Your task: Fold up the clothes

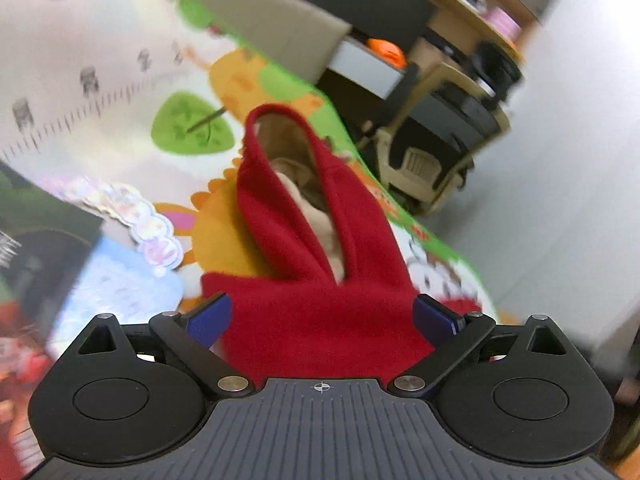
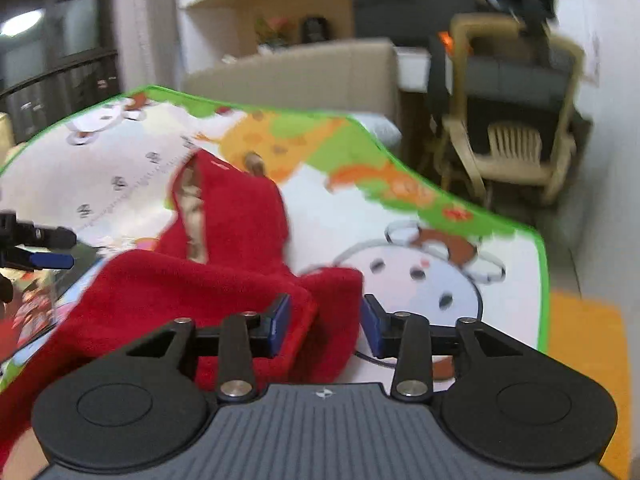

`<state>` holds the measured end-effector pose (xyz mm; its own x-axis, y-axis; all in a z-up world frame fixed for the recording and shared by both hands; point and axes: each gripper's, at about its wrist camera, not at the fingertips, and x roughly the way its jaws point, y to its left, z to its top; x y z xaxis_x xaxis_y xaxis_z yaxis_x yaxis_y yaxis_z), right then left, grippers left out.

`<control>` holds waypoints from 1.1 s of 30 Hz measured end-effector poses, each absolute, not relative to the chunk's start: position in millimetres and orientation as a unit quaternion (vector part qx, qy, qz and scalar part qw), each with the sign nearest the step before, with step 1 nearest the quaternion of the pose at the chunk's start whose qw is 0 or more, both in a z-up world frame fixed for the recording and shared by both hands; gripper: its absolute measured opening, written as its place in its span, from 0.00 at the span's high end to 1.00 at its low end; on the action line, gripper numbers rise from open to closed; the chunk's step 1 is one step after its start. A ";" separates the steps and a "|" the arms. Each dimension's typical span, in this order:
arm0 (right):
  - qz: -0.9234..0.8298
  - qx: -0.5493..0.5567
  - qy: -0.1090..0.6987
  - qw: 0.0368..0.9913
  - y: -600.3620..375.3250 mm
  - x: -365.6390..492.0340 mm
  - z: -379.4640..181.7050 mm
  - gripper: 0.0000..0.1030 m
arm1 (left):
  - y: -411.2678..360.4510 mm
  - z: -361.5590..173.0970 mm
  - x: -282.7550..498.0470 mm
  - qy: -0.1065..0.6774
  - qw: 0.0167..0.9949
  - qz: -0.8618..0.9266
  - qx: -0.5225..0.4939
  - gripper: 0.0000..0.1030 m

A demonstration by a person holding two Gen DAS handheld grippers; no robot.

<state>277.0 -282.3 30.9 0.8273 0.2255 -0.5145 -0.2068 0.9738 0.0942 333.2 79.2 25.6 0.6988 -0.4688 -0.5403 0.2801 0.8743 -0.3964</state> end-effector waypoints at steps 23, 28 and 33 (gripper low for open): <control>0.259 -0.234 0.261 0.900 -192.7 17.6 -16.2 0.45 | 22.5 -28.7 53.5 0.251 0.895 -0.292 0.226 0.02; 0.189 -0.242 0.225 0.925 -197.6 12.2 -20.7 0.57 | 20.3 -39.8 40.5 0.198 0.910 -0.250 0.264 0.05; 0.162 -0.288 0.216 0.919 -197.2 9.3 -35.3 0.57 | 13.9 -44.3 44.5 0.193 0.907 -0.251 0.277 0.25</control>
